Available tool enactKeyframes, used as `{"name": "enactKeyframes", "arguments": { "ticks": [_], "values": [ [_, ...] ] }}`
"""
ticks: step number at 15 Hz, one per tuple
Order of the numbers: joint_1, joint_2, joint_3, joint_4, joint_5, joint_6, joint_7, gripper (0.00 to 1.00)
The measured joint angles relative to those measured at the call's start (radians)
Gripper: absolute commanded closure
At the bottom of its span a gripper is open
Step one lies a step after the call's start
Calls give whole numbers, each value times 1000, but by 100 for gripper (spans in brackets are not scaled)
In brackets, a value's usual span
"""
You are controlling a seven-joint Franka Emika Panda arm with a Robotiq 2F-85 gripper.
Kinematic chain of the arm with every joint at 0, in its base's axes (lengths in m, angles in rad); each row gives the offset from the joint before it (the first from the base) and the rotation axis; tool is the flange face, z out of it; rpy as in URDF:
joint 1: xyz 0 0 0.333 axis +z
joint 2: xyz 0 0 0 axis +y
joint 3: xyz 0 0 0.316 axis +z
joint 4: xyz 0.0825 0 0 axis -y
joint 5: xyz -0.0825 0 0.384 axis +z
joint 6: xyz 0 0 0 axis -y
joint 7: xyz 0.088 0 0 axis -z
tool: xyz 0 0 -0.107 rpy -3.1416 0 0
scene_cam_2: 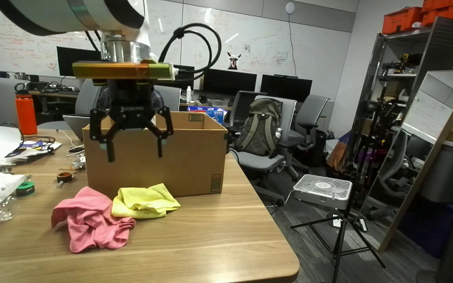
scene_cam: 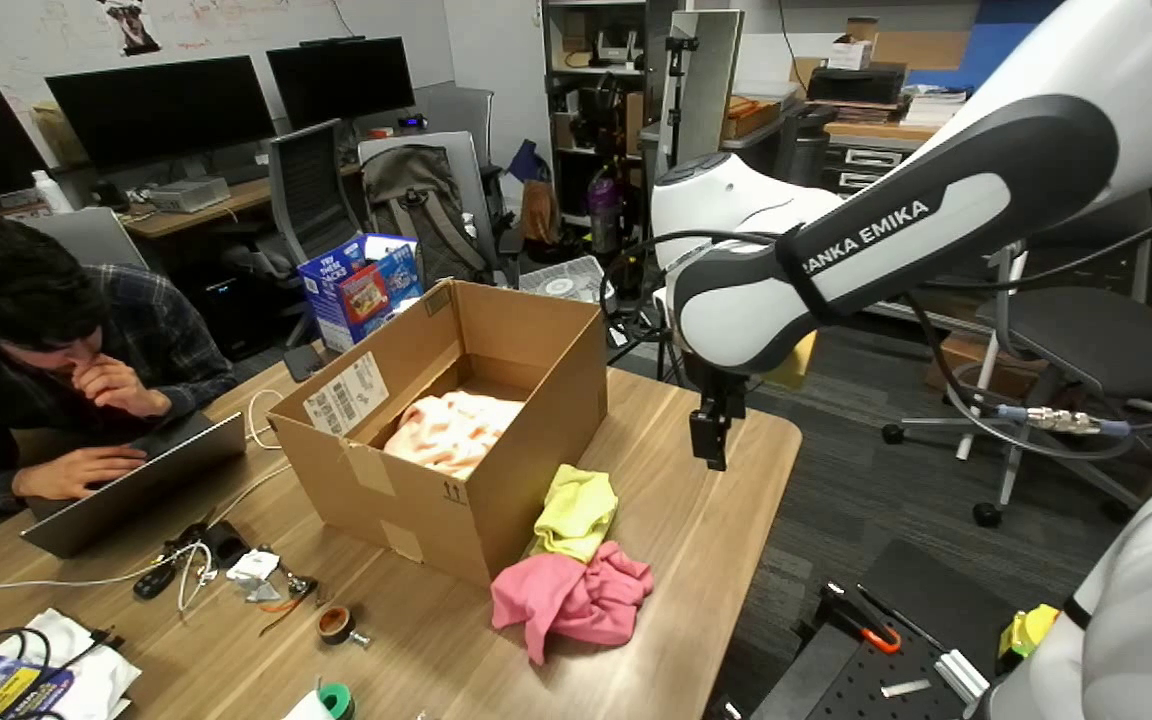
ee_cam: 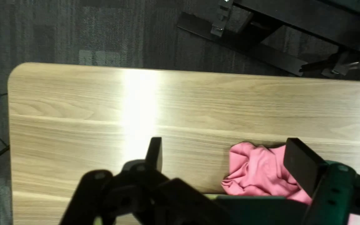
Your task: Put the clothes and towels in the box
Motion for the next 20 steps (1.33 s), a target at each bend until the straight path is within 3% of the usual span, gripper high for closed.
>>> {"name": "enactKeyframes", "arguments": {
  "ticks": [14, 20],
  "values": [
    [88, 121, -18, -80, 488, 278, -380, 0],
    [138, 189, -15, -85, 844, 422, -689, 0]
  ]
}}
